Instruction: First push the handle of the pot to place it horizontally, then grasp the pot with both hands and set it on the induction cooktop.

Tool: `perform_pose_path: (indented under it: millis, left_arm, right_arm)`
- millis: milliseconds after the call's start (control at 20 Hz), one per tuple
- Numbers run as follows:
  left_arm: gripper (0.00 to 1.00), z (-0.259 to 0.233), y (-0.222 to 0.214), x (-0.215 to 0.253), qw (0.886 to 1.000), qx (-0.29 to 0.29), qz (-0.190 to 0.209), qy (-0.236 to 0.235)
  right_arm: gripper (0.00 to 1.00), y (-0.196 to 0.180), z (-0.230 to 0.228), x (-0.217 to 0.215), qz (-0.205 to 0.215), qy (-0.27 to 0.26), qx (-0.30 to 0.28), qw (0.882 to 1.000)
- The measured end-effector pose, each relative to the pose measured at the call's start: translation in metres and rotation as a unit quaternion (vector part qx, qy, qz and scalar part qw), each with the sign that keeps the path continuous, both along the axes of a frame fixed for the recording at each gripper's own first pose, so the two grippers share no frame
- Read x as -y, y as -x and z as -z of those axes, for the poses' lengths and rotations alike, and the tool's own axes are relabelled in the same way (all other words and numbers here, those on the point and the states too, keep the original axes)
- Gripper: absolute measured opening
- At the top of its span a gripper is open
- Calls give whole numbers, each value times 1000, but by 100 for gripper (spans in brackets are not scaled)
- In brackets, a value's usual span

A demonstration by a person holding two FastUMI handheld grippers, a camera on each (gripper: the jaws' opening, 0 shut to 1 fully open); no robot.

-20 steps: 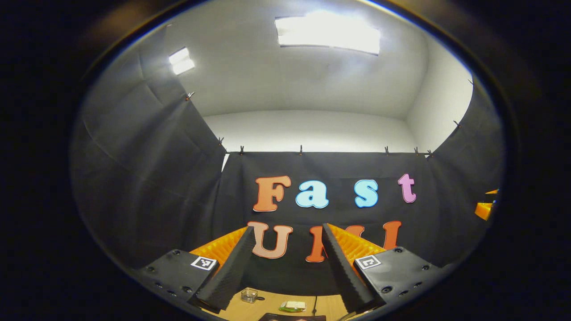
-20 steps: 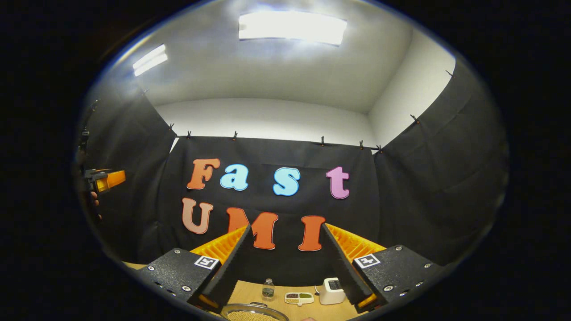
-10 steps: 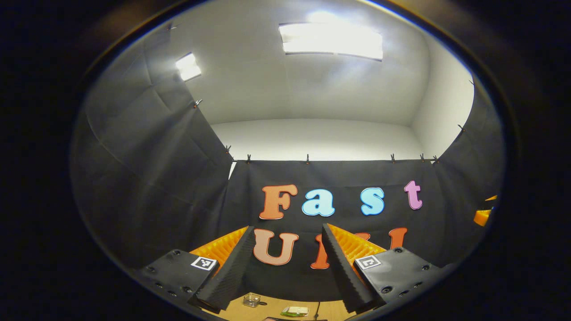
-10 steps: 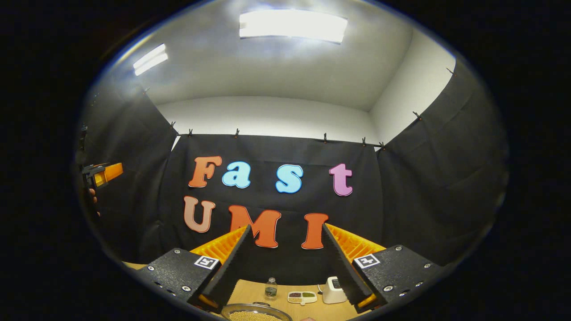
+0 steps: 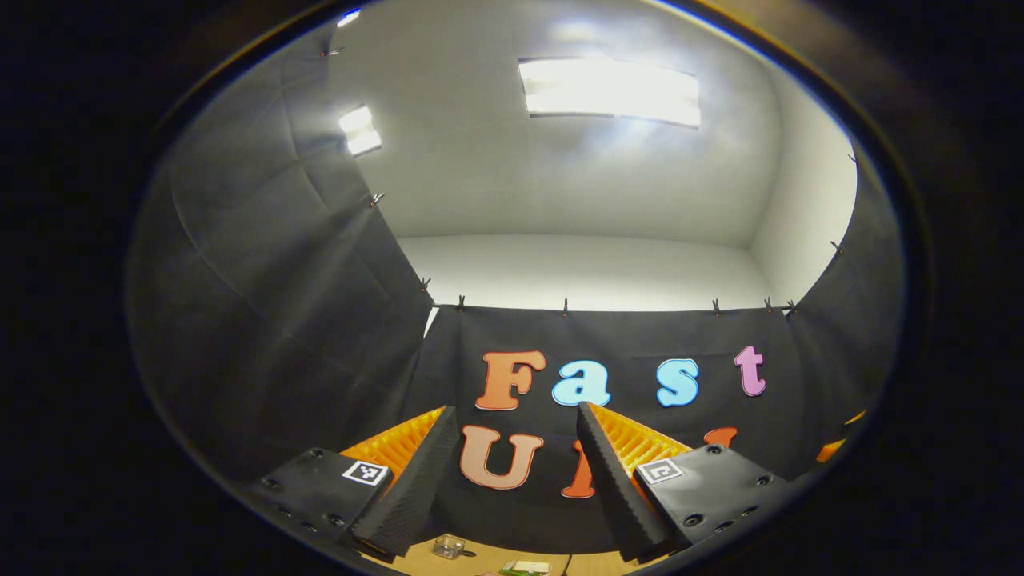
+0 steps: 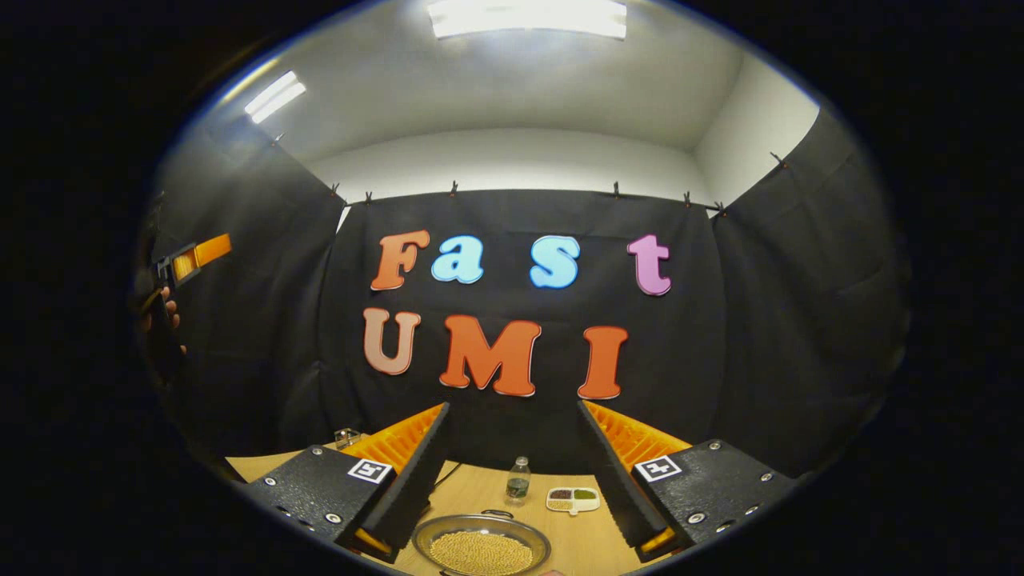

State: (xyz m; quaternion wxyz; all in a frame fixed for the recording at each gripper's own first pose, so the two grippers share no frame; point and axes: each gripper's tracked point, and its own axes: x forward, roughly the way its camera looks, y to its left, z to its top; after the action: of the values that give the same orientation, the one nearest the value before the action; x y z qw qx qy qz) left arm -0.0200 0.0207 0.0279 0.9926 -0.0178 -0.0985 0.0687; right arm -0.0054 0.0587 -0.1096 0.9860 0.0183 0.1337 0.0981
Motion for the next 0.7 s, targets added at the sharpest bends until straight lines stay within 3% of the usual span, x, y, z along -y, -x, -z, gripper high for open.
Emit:
perform_pose_path:
  millis: [300,500,700]
  left_arm:
    - [97,11,2,4,1000,-12,0,-6]
    - [97,17,2,4,1000,-14,-5,-18]
    - [97,26,0,3,999,-26,-3,-20]
  right_arm:
    - [95,20,73,-25,-50,22,-99,994]
    - [94,45,127,-44,-91,69,-158,981]
    - [80,65,170,-64,-127,66,-225,964]
